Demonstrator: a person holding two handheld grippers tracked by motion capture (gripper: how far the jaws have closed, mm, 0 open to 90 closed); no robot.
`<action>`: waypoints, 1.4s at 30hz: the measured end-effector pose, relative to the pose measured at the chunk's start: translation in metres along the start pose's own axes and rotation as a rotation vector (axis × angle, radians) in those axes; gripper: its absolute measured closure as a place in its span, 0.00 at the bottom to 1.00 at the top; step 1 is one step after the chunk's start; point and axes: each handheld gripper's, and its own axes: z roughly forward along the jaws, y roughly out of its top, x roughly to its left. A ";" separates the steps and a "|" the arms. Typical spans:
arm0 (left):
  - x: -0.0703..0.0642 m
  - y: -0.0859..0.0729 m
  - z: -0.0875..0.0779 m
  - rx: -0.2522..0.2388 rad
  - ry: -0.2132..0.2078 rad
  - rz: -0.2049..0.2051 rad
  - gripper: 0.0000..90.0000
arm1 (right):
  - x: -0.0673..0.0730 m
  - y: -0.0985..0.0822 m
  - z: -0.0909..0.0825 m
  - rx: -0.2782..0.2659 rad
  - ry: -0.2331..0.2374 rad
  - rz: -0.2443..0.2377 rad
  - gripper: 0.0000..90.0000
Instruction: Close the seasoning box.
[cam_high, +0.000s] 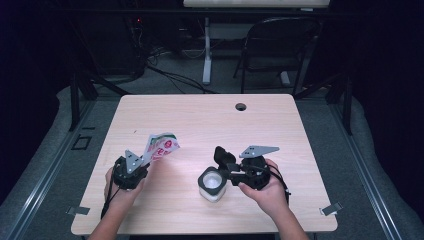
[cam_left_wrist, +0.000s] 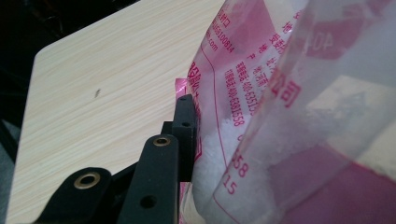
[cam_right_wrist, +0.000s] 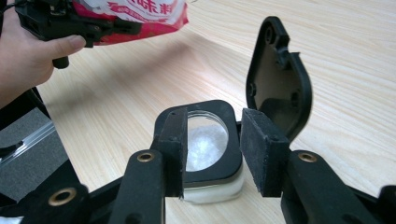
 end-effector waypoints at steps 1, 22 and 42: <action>0.002 -0.001 0.000 0.001 0.004 -0.006 0.82 | -0.001 0.000 0.000 -0.002 -0.004 0.000 0.68; 0.022 -0.020 0.018 0.099 0.069 -0.094 0.82 | -0.008 -0.001 -0.002 -0.010 -0.009 0.030 0.66; 0.023 -0.020 0.015 0.124 0.030 -0.117 0.70 | -0.011 0.005 -0.024 -0.029 -0.082 0.031 0.70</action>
